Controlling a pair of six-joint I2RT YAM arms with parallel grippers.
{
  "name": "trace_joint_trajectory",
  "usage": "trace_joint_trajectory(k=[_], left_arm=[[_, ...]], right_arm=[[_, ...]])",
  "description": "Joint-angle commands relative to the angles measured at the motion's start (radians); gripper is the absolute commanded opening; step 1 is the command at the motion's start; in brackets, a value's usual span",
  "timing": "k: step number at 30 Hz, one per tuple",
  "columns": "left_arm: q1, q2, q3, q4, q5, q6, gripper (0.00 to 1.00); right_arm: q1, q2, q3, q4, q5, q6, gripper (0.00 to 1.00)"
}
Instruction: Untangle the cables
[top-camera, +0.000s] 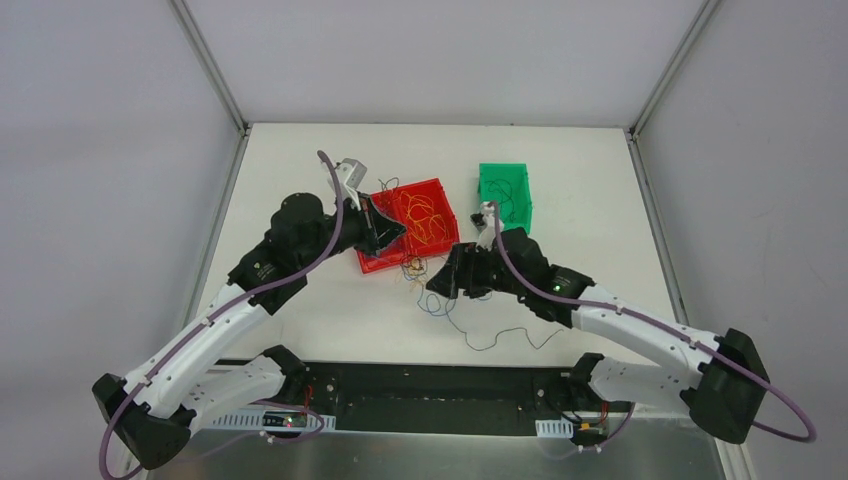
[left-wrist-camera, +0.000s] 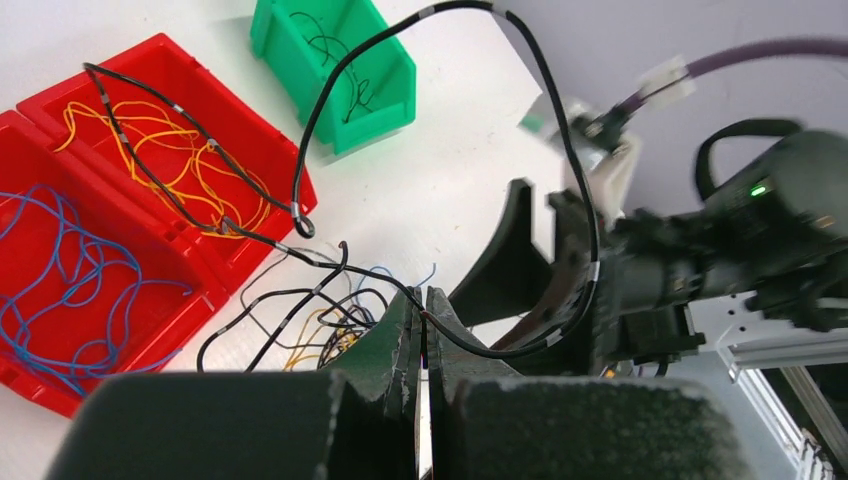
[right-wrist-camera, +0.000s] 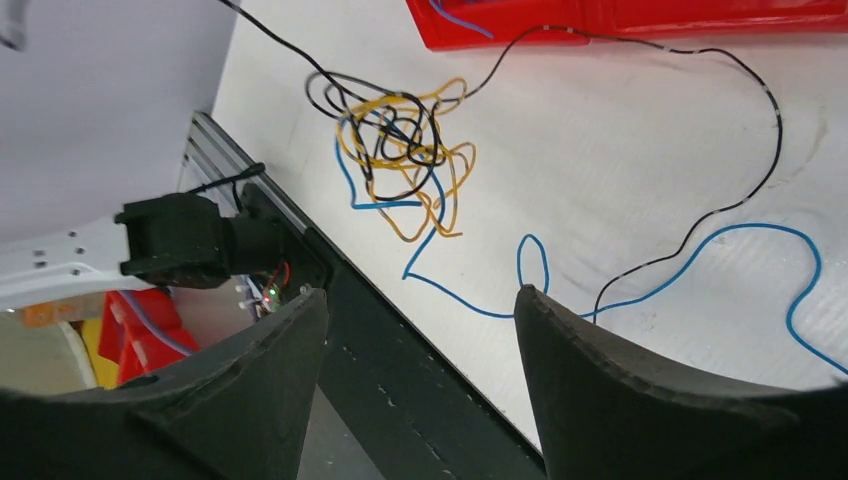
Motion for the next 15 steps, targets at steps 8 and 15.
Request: trace_joint_trajectory(k=[8, 15], left_arm=[[0.008, -0.027, 0.082, 0.01, 0.04, -0.088, 0.0], [0.008, -0.031, 0.083, 0.004, 0.02, -0.101, 0.0]], right_arm=[[0.095, 0.244, 0.041, 0.357, 0.036, -0.13, 0.77], [0.124, 0.297, 0.013, 0.47, 0.199, -0.131, 0.17]])
